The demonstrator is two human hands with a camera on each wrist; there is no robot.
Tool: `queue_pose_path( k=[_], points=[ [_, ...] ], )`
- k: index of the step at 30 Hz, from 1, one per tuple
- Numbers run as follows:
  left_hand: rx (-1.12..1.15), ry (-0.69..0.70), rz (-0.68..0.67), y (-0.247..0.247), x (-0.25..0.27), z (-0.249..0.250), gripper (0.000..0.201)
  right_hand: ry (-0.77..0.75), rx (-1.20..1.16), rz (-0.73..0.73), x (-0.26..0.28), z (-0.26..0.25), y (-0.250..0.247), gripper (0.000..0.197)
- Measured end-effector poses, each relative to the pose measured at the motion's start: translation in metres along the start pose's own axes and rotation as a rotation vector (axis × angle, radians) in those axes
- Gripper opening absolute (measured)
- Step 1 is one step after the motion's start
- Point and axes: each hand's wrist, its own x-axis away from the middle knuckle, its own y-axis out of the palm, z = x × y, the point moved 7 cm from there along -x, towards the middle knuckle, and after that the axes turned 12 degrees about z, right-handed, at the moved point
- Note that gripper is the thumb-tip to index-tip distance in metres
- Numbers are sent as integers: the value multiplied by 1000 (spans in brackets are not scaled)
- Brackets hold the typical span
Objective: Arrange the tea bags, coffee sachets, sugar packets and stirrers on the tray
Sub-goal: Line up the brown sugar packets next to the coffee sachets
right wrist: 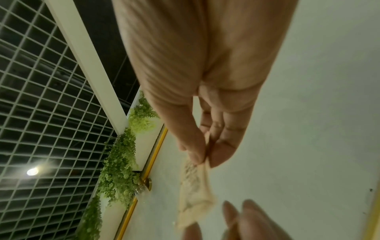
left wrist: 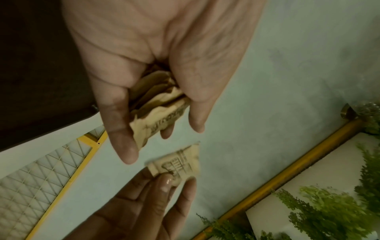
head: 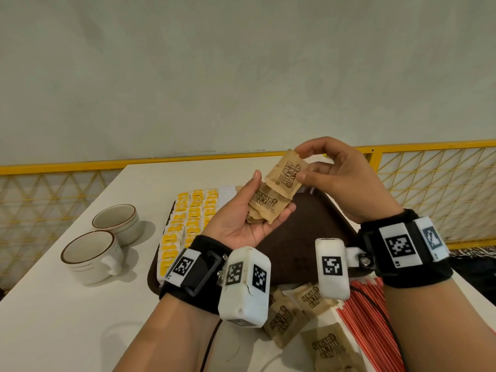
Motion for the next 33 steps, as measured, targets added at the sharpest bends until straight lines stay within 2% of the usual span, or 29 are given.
queue_pose_path(
  k=[4,7,9,13,18,26,28,30,33],
  points=[
    [-15,-39,33,-3,-4,-6,63,34,-55,8,-1,1,0,25],
    [27,-56,2,0,-4,-10,71,35,139,-59,2,12,12,25],
    [36,-55,-24,2,-5,-11,70,49,288,-93,4,24,21,25],
    [44,-47,-12,1,-6,-13,63,-24,540,-133,8,31,35,20],
    [-34,-34,62,-9,-10,-11,64,46,656,-393,22,43,53,76],
    [-263,-104,101,-17,-11,-15,79,-19,653,-574,31,47,62,89],
    [-331,-122,102,-19,-13,-17,88,-46,695,-550,30,51,63,86],
    [-386,-134,80,-19,-13,-20,94,-83,679,-500,26,50,61,75],
    [-357,-128,47,-18,-15,-20,94,-130,656,-487,24,47,62,68]
  ],
)
